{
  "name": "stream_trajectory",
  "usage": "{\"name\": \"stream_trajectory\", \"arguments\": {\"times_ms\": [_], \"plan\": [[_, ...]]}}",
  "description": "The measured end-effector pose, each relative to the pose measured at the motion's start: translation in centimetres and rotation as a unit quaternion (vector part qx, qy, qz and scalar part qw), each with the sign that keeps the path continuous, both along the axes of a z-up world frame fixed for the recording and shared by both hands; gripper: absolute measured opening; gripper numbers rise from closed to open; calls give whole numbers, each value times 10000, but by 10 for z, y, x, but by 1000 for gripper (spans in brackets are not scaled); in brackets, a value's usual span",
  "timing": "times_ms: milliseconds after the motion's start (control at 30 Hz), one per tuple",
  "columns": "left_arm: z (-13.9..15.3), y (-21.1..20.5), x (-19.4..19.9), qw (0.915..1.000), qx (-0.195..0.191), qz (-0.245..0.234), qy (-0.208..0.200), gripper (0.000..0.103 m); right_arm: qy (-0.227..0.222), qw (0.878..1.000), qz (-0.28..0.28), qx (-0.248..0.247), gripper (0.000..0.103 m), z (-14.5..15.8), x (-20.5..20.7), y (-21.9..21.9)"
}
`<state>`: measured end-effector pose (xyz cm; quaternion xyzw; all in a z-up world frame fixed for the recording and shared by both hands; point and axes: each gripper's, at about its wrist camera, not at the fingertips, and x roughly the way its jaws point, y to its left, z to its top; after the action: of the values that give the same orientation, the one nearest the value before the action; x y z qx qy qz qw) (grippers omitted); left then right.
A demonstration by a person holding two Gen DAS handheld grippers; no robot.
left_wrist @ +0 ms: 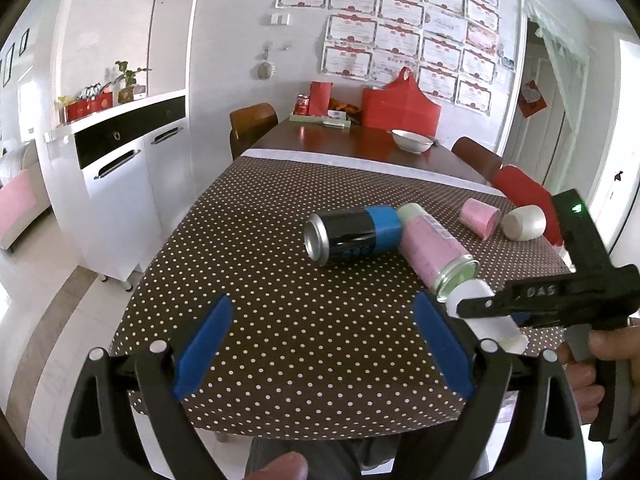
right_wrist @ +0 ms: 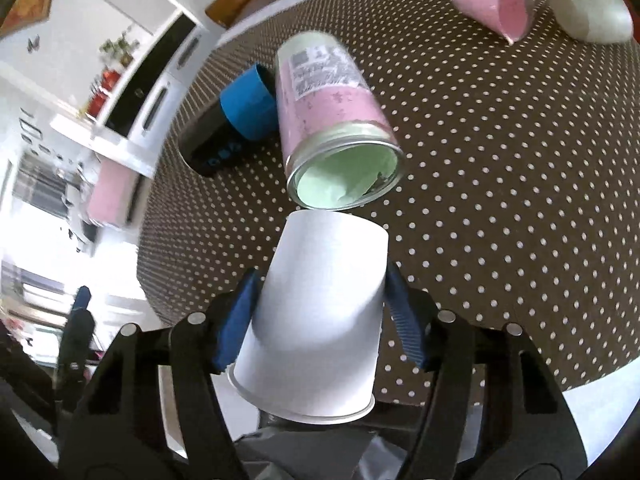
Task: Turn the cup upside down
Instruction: 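Close the right gripper on the white cup while the left gripper releases it, then rotate the white cup rim-down with the right gripper and lower it onto the table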
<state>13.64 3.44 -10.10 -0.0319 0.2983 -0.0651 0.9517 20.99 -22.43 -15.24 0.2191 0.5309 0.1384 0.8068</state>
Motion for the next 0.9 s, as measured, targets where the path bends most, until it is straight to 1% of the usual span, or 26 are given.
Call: {"name": "stream_trajectory", "arguments": {"times_ms": [100, 133, 200, 267, 300, 367, 400, 433, 467, 500, 533, 600, 633, 700, 800, 900], "plan": [[3, -7, -3, 10000, 52, -52, -27, 91, -256, 9990, -145, 341, 63, 10, -10, -14], [4, -9, -4, 9999, 72, -67, -39, 91, -412, 9980, -227, 424, 63, 16, -14, -20], [7, -12, -7, 9999, 99, -80, -66, 91, -843, 9948, -383, 430, 63, 30, -22, -29], [10, -14, -7, 9999, 101, -85, -83, 91, -1341, 9882, -671, 320, 63, 44, -31, -38], [11, -15, -8, 9999, 96, -80, -94, 91, -1586, 9837, -827, 162, 63, 49, -34, -40], [13, -18, -10, 9998, 98, -73, -123, 91, -2160, 9693, -1113, -386, 63, 54, -45, -43], [14, -20, -12, 9998, 108, -70, -137, 91, -2477, 9581, -1239, -729, 63, 53, -51, -40], [15, -21, -13, 9998, 126, -71, -158, 91, -2640, 9515, -1301, -899, 63, 51, -54, -40], [15, -23, -14, 9997, 146, -66, -175, 91, -2840, 9422, -1378, -1126, 63, 48, -59, -39], [16, -24, -15, 9997, 159, -66, -185, 91, -2957, 9364, -1417, -1254, 63, 44, -60, -39], [17, -26, -16, 9996, 173, -68, -201, 91, -3121, 9280, -1464, -1414, 63, 39, -62, -37], [18, -28, -17, 9995, 210, -60, -237, 91, -3331, 9164, -1490, -1643, 63, 31, -60, -27], [18, -30, -17, 9994, 229, -57, -240, 91, -3390, 9132, -1491, -1701, 63, 28, -60, -25], [18, -33, -17, 9994, 271, -60, -225, 91, -3458, 9092, -1479, -1789, 63, 21, -60, -22], [17, -37, -17, 9992, 326, -49, -204, 91, -3604, 8991, -1460, -2009, 63, 10, -59, -12], [16, -39, -16, 9992, 347, -46, -175, 91, -3646, 8954, -1368, -2157, 63, -4, -59, -3]]}}
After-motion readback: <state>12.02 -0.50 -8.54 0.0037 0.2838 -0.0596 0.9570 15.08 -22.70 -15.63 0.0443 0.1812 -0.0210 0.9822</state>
